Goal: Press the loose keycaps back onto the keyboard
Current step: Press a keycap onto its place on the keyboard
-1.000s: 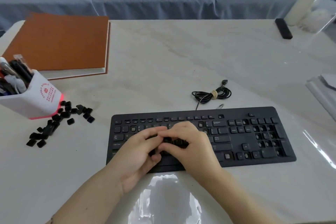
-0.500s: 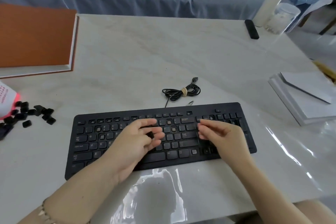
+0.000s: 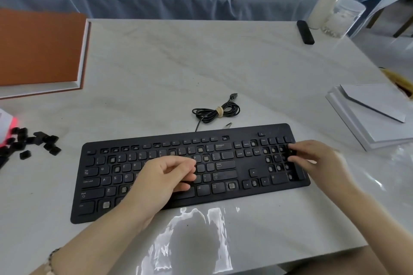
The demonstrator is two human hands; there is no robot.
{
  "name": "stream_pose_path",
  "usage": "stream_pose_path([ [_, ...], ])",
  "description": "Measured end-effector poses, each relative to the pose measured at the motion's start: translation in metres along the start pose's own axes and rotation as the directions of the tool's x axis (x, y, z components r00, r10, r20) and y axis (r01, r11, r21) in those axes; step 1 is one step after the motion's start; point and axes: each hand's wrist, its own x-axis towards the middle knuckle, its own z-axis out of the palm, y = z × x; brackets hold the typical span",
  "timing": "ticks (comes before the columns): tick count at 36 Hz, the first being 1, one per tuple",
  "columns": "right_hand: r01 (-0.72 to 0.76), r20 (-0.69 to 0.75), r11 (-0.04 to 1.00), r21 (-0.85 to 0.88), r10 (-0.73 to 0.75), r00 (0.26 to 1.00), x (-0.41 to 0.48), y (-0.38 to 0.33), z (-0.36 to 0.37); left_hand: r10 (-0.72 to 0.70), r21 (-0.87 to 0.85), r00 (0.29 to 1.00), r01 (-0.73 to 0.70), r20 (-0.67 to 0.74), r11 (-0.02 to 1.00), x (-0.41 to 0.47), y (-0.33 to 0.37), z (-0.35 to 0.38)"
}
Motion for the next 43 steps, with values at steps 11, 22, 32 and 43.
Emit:
stream_pose_path([
  [11,0.188,0.141,0.979,-0.072,-0.177,0.974,0.013,0.019,0.005,0.114,0.178,0.991,-0.100,-0.068,0.979,0.000,-0.002,0.000],
  [22,0.140,0.141,0.988,0.060,-0.147,0.979,0.021,0.033,0.008,0.044,0.107,0.997,-0.036,-0.070,0.994,0.000,-0.005,0.001],
  [32,0.223,-0.038,0.966,-0.132,-0.230,0.972,-0.012,0.035,0.021,0.146,0.083,0.987,-0.140,-0.070,0.987,0.003,0.001,0.008],
  [43,0.183,-0.142,0.953,-0.243,-0.222,0.965,-0.019,0.028,0.030,0.080,0.032,0.996,-0.082,0.044,0.996,-0.001,0.006,0.021],
])
